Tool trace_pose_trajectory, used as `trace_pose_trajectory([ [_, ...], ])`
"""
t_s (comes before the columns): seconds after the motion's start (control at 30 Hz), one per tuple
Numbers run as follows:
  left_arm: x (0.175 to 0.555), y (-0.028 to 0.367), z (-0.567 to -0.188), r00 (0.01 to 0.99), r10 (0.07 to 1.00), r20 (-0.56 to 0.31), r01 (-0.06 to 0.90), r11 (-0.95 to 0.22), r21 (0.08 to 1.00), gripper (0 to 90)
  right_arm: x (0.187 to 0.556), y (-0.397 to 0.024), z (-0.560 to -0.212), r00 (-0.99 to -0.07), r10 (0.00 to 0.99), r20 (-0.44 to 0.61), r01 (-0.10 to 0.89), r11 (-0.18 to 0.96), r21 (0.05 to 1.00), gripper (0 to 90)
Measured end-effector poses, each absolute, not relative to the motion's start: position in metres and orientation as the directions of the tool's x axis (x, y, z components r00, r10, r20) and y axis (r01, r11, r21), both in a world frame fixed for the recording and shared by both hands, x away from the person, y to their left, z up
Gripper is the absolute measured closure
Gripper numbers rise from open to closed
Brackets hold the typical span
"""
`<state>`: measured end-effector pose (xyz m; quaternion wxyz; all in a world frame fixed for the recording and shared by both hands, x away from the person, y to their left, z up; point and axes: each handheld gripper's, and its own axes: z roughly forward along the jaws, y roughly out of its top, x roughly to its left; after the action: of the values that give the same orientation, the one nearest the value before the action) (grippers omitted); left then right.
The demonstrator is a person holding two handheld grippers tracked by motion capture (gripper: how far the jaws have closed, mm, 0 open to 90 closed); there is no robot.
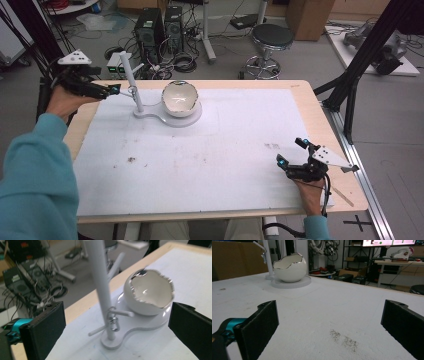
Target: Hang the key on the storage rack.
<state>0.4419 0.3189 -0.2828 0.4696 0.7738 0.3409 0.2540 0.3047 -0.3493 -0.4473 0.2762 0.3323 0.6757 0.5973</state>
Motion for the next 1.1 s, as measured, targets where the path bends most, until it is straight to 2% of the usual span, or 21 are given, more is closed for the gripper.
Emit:
trace_pose_trajectory([
  [0.1, 0.416, 0.321, -0.284, 0.646, 0.762, 0.045, 0.245, -0.263, 0.933, 1.6, 0.305, -0.349, -0.447, -0.627, 0.779, 0.028, 0.124, 0.063, 0.99, 0.6],
  [0.3, 0.369, 0.313, -0.299, 0.684, 0.728, 0.043, 0.163, -0.21, 0.964, 1.6, 0.305, -0.349, -0.447, -0.626, 0.779, 0.024, 0.118, 0.065, 0.991, 0.6],
  [0.47, 0.34, 0.304, -0.33, 0.7, 0.714, 0.021, 0.127, -0.153, 0.98, 1.6, 0.305, -0.349, -0.447, -0.627, 0.778, 0.033, 0.125, 0.059, 0.99, 0.6],
  [0.77, 0.307, 0.295, -0.402, 0.678, 0.733, -0.063, 0.132, -0.037, 0.991, 1.6, 0.305, -0.349, -0.447, -0.627, 0.779, 0.03, 0.123, 0.061, 0.991, 0.6],
  [1.1, 0.279, 0.292, -0.443, 0.65, 0.754, -0.091, 0.088, 0.044, 0.995, 1.7, 0.305, -0.349, -0.447, -0.625, 0.781, 0.023, 0.119, 0.065, 0.991, 0.6],
])
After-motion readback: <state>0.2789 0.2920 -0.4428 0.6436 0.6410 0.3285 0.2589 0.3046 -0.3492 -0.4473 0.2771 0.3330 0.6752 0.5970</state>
